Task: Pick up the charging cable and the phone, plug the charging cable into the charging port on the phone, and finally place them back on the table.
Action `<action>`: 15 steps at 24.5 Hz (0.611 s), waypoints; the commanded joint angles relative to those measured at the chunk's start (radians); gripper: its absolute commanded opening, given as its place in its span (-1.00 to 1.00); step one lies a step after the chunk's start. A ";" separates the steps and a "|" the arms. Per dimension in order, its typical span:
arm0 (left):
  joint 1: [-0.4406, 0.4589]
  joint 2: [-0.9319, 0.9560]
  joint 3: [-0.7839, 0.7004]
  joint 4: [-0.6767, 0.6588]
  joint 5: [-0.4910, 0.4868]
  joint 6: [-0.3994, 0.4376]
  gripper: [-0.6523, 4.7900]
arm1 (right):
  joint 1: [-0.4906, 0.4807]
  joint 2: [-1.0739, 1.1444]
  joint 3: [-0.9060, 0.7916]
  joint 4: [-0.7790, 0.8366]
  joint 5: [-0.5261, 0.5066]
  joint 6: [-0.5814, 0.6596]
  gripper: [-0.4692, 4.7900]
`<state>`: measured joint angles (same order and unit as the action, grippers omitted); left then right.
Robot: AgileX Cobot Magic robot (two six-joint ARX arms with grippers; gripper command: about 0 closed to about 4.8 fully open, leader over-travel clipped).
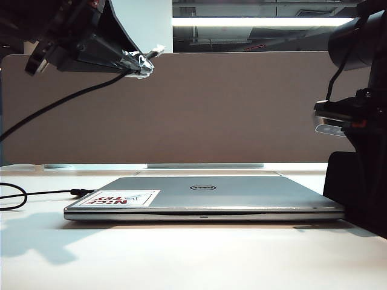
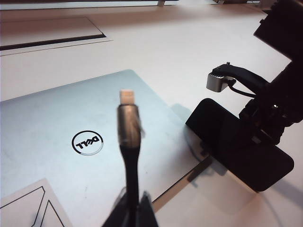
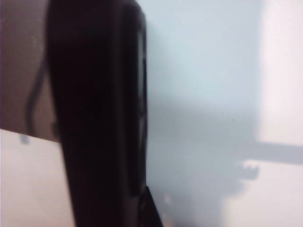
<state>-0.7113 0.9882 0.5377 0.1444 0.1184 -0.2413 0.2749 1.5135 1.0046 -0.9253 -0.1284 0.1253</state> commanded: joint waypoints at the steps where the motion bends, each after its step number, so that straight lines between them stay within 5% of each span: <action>1: -0.002 -0.003 0.002 0.013 0.001 -0.003 -0.79 | 0.000 -0.046 0.069 -0.045 0.023 -0.005 -0.84; 4: -0.003 -0.003 0.002 0.014 0.001 -0.007 -0.79 | 0.000 -0.116 0.153 -0.060 0.014 -0.006 -0.84; 15: -0.195 0.002 0.001 0.030 0.001 -0.246 -0.79 | -0.001 -0.236 0.210 0.496 -0.516 0.245 -0.84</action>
<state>-0.8982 0.9886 0.5377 0.1589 0.1188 -0.4294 0.2737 1.2751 1.2106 -0.5156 -0.5728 0.3294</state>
